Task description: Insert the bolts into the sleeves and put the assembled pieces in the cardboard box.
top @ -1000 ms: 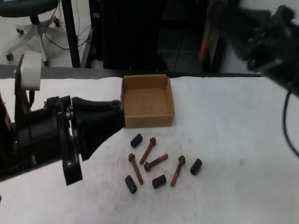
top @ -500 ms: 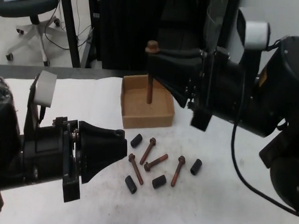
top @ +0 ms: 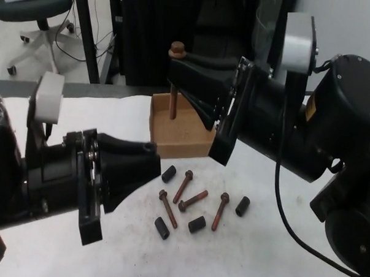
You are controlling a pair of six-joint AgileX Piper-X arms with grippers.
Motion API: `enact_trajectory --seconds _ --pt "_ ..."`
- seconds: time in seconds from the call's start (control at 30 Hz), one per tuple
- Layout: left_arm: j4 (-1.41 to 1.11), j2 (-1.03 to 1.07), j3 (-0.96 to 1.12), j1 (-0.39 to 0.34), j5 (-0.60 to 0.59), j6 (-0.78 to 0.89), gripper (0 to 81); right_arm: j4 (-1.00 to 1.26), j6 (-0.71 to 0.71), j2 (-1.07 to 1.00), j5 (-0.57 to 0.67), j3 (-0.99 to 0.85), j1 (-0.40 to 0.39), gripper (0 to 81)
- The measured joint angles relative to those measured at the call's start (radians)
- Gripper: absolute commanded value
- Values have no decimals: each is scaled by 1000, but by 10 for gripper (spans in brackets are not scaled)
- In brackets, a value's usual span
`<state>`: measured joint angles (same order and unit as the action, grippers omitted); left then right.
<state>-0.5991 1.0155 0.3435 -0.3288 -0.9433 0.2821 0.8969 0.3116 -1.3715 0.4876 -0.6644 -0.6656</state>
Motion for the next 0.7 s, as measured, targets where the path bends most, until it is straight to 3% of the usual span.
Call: enact_trajectory --seconds 0.23,0.7 --pt "25 0 0 0 21 6 3 34 77 0 -2 0 -19 8" --pt "45 0 0 0 21 5 3 -11 69 0 13 0 -69 8"
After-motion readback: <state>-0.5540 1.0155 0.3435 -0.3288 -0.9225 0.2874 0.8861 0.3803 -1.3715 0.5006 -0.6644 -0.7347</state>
